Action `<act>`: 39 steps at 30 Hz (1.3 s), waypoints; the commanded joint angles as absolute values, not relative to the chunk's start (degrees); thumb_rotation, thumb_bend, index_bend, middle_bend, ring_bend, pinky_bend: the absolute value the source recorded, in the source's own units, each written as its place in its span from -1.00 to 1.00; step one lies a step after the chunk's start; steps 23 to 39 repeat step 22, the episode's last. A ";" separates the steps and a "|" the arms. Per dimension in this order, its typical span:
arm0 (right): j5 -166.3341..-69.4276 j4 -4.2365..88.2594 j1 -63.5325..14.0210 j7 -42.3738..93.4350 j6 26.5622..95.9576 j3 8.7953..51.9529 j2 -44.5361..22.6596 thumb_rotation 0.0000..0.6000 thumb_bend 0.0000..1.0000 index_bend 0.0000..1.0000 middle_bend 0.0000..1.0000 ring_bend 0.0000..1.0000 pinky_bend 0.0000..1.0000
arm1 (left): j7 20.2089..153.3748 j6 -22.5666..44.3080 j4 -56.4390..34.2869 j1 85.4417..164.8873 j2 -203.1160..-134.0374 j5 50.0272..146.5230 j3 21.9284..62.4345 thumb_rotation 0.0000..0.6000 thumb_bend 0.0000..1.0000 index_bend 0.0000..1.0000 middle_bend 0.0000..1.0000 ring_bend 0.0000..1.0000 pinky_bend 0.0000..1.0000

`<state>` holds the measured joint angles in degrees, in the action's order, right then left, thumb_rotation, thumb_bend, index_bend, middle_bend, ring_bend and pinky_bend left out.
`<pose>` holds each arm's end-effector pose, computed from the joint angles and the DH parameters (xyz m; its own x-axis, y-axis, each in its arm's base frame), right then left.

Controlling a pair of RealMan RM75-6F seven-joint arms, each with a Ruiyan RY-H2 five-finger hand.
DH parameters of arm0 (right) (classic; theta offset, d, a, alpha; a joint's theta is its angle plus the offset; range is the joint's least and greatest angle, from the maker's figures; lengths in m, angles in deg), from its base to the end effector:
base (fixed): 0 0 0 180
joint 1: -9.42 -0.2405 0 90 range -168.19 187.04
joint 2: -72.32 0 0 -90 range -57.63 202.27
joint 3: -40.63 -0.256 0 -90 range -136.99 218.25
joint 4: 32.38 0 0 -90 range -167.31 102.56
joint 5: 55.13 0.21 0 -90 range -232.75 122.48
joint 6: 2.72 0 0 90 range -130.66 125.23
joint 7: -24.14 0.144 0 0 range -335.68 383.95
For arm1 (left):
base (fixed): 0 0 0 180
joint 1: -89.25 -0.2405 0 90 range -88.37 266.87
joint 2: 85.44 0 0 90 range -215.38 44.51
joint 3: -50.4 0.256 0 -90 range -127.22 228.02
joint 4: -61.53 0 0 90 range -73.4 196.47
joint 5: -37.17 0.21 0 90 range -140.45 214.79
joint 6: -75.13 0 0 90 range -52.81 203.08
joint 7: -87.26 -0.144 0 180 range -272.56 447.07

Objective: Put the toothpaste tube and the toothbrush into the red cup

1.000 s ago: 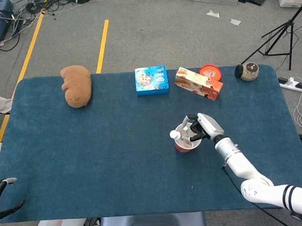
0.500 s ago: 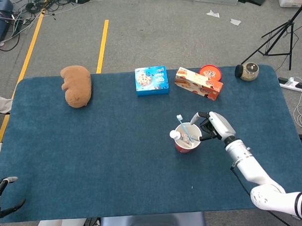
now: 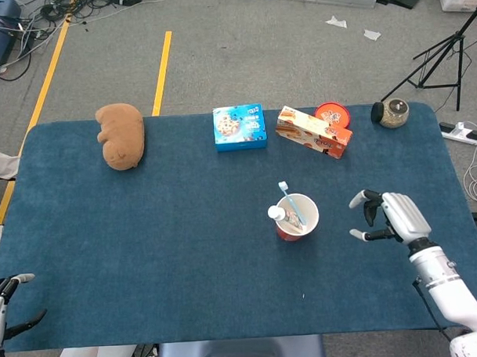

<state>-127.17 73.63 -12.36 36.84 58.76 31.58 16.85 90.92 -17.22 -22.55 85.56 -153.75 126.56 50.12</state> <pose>-0.2403 -0.2712 0.1521 0.0636 -0.2506 0.9660 -0.9975 -0.0458 0.0538 -0.3422 0.1231 0.1556 0.4080 -0.0203 0.9128 0.9114 0.0670 -0.4059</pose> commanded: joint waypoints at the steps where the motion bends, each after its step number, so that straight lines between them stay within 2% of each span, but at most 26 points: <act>1: -128.74 74.56 -9.24 33.63 62.62 33.74 18.40 1.00 -0.92 -0.10 0.08 -0.27 0.29 | 89.96 -17.29 -23.59 86.22 -153.42 127.33 49.89 1.00 -1.00 -0.36 -0.25 -0.34 -0.17; 3: -129.45 74.31 -7.71 31.11 64.99 34.68 18.44 1.00 -0.92 -0.12 -0.09 -0.43 0.10 | 89.53 -17.17 -24.46 86.76 -153.28 127.78 49.67 1.00 -1.00 -0.36 -0.25 -0.34 -0.17; 6: -129.81 73.58 -5.83 26.03 68.31 35.79 17.85 1.00 -0.92 -0.17 -0.25 -0.56 -0.03 | 88.90 -16.71 -25.57 87.62 -153.07 128.23 49.33 1.00 -1.00 -0.36 -0.25 -0.34 -0.17; 12: -129.23 72.97 -2.00 13.52 75.23 37.66 15.33 1.00 -0.92 -0.25 -0.37 -0.65 -0.19 | 87.13 -14.99 -28.24 90.09 -152.73 128.16 47.82 1.00 -1.00 -0.36 -0.25 -0.34 -0.17; 20: -130.09 74.37 2.06 9.31 80.19 39.44 14.75 1.00 -0.92 -0.25 -0.38 -0.66 -0.20 | 85.57 -13.74 -31.11 92.37 -151.58 128.17 46.50 1.00 -1.00 -0.36 -0.26 -0.34 -0.17; 39: -130.24 74.45 2.83 9.93 80.41 39.86 14.68 1.00 -0.92 -0.25 -0.38 -0.66 -0.20 | 85.40 -13.52 -31.36 92.56 -151.50 128.12 46.60 1.00 -1.00 -0.36 -0.26 -0.34 -0.17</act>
